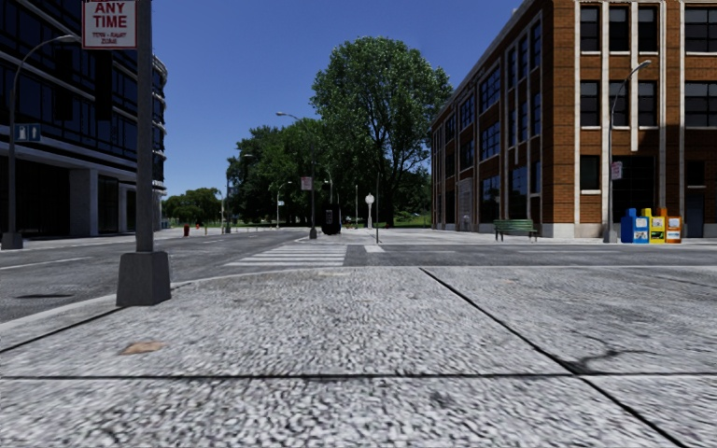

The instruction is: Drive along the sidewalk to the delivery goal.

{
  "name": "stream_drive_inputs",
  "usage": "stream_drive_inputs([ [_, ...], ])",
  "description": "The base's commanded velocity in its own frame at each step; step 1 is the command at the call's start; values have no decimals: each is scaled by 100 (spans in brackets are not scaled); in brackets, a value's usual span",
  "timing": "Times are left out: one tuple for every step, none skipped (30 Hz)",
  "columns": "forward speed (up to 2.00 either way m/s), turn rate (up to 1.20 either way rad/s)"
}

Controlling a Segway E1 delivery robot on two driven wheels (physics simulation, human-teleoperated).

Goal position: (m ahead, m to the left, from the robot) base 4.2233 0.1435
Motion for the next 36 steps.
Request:
stream_drive_inputs([
  [155,0],
  [155,0],
  [155,0],
  [155,0],
  [155,0],
  [155,0],
  [155,0],
  [155,0],
  [155,0],
  [155,0],
  [155,0],
  [155,0],
  [154,0],
  [154,0],
  [154,0],
  [154,0],
  [154,0],
  [154,0],
  [154,0],
  [154,0],
  [154,0],
  [154,0],
  [154,0],
  [154,0],
  [154,0],
  [154,0],
  [154,0],
  [154,0],
  [154,0],
  [154,0],
  [154,0],
  [154,0],
  [154,0],
  [154,0],
  [154,0],
  [154,0],
])
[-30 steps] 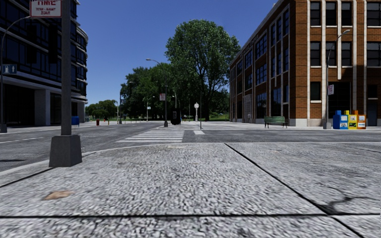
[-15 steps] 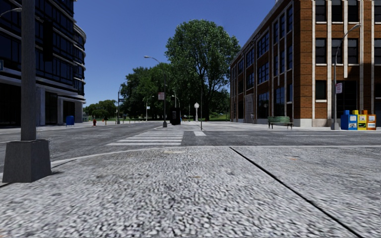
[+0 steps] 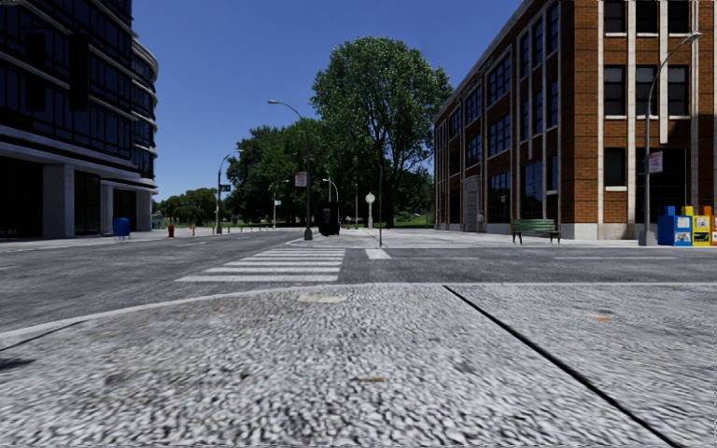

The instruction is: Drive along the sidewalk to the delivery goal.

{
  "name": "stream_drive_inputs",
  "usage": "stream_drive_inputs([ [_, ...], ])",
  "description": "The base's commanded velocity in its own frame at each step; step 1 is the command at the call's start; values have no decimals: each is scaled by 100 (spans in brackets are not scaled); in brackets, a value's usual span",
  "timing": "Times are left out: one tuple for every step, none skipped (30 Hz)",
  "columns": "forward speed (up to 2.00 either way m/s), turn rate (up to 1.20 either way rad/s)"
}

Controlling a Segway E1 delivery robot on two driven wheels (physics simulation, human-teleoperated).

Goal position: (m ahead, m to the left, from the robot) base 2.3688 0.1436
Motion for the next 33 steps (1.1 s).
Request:
stream_drive_inputs([
  [154,0],
  [154,0],
  [154,0],
  [154,0],
  [154,0],
  [154,0],
  [154,0],
  [154,0],
  [154,0],
  [154,0],
  [154,0],
  [154,0],
  [154,0],
  [154,0],
  [152,0],
  [152,0],
  [150,0],
  [149,0],
  [149,0],
  [149,0],
  [149,0],
  [148,0],
  [148,0],
  [148,0],
  [148,0],
  [148,0],
  [147,0],
  [147,0],
  [147,0],
  [147,0],
  [147,0],
  [147,0],
  [147,0],
])
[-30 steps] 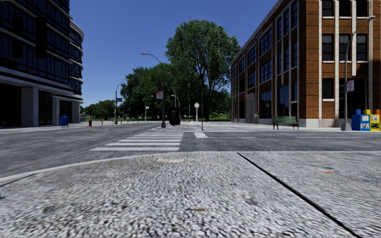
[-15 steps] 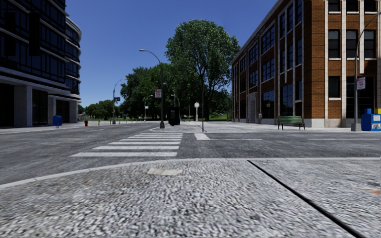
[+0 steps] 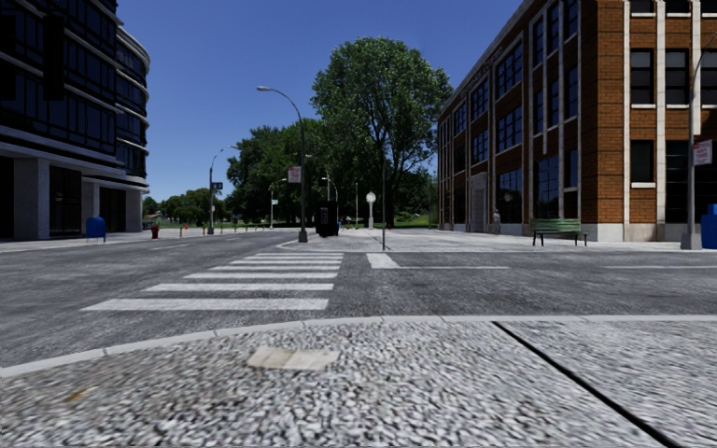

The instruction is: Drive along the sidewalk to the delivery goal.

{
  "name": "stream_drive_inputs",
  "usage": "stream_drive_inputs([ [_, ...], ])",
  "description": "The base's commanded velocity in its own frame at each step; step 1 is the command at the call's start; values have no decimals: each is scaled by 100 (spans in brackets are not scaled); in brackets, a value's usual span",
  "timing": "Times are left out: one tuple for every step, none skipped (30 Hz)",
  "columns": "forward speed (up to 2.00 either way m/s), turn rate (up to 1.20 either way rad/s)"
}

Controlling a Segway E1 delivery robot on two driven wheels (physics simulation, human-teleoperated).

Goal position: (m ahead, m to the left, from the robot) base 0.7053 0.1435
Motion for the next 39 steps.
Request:
stream_drive_inputs([
  [147,0],
  [147,0],
  [147,0],
  [147,0],
  [143,0],
  [136,0],
  [132,0],
  [130,0],
  [126,0],
  [124,0],
  [124,0],
  [121,0],
  [114,0],
  [103,0],
  [86,0],
  [65,0],
  [38,0],
  [10,0],
  [0,0],
  [0,0],
  [0,0],
  [0,0],
  [0,0],
  [0,0],
  [0,0],
  [0,0],
  [0,0],
  [0,0],
  [0,0],
  [0,0],
  [0,0],
  [0,0],
  [0,0],
  [0,0],
  [0,0],
  [0,0],
  [0,0],
  [0,0],
  [0,0],
])
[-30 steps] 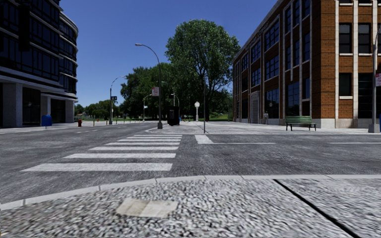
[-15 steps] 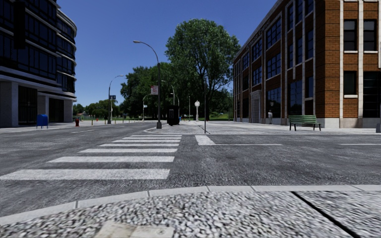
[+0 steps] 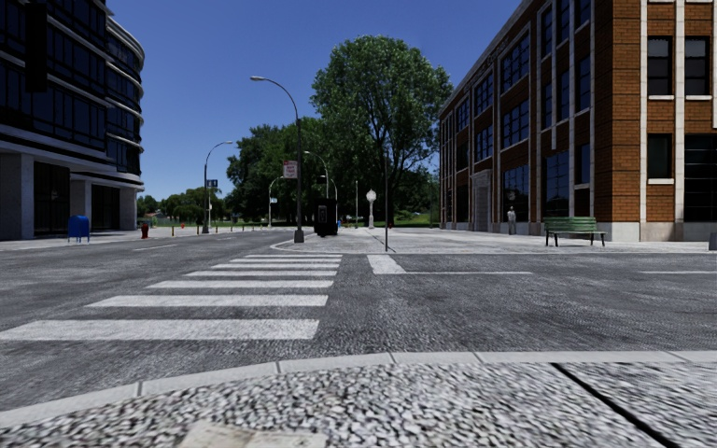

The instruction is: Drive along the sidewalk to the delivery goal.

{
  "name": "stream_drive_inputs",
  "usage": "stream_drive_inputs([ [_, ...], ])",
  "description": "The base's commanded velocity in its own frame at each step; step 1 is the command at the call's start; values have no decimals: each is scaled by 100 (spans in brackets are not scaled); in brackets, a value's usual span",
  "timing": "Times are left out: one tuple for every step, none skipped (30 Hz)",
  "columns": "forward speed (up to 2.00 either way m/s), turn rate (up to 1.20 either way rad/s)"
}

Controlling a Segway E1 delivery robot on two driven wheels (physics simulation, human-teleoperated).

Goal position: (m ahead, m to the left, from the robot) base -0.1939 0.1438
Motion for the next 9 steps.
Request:
stream_drive_inputs([
  [0,0],
  [0,0],
  [0,0],
  [0,0],
  [0,0],
  [0,0],
  [0,0],
  [0,0],
  [0,0],
])
